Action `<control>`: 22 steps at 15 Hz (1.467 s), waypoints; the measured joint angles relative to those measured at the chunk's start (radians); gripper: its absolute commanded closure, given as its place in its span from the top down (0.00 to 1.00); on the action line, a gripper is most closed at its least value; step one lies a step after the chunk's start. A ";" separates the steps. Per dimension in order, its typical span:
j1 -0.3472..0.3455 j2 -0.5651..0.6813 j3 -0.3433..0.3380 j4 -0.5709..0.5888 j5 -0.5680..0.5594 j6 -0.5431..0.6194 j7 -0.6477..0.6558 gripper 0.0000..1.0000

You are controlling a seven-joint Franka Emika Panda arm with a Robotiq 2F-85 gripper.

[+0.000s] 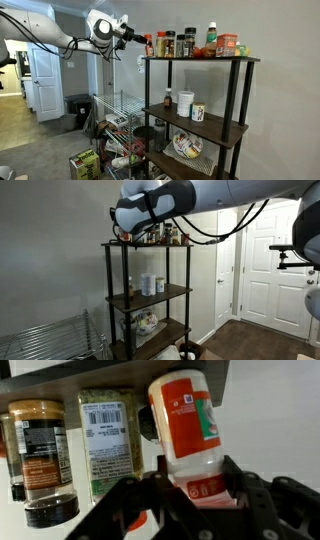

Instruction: Pick up the jar on the right side of the second shelf and put it on the left side of the topmost shelf.

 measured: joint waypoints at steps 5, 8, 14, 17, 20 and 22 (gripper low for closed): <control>-0.045 -0.002 0.009 0.003 -0.003 -0.006 0.056 0.30; -0.059 -0.002 0.011 0.007 -0.012 -0.008 0.080 0.30; -0.062 -0.006 0.015 0.008 -0.037 -0.009 0.108 0.30; -0.061 -0.008 0.016 0.008 -0.043 -0.009 0.108 0.30; -0.060 -0.010 0.016 0.008 -0.044 -0.011 0.108 0.30; -0.058 -0.013 0.016 0.008 -0.044 -0.014 0.107 0.30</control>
